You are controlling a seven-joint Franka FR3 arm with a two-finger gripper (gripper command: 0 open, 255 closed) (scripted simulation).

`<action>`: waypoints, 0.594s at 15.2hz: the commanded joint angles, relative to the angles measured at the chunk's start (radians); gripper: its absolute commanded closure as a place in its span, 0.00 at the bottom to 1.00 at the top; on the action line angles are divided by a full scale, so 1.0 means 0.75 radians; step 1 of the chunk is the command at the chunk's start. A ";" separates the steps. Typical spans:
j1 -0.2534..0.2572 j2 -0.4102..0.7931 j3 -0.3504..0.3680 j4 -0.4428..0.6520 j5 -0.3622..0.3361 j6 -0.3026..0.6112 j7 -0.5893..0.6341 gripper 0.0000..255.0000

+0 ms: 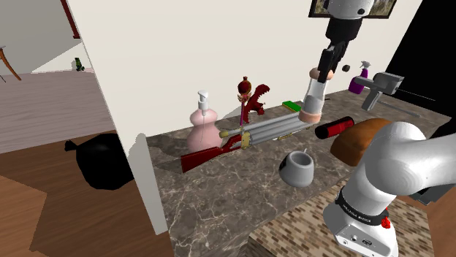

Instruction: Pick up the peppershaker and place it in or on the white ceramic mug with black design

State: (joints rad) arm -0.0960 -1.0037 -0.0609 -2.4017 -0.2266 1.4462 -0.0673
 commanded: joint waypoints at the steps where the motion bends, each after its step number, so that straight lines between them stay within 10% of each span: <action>1: 0.011 -0.052 0.061 0.008 0.047 -0.071 0.040 1.00; 9: 0.032 -0.182 0.152 -0.093 0.127 -0.112 0.114 1.00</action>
State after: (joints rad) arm -0.0725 -1.1324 0.0522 -2.4574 -0.1320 1.3556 0.0164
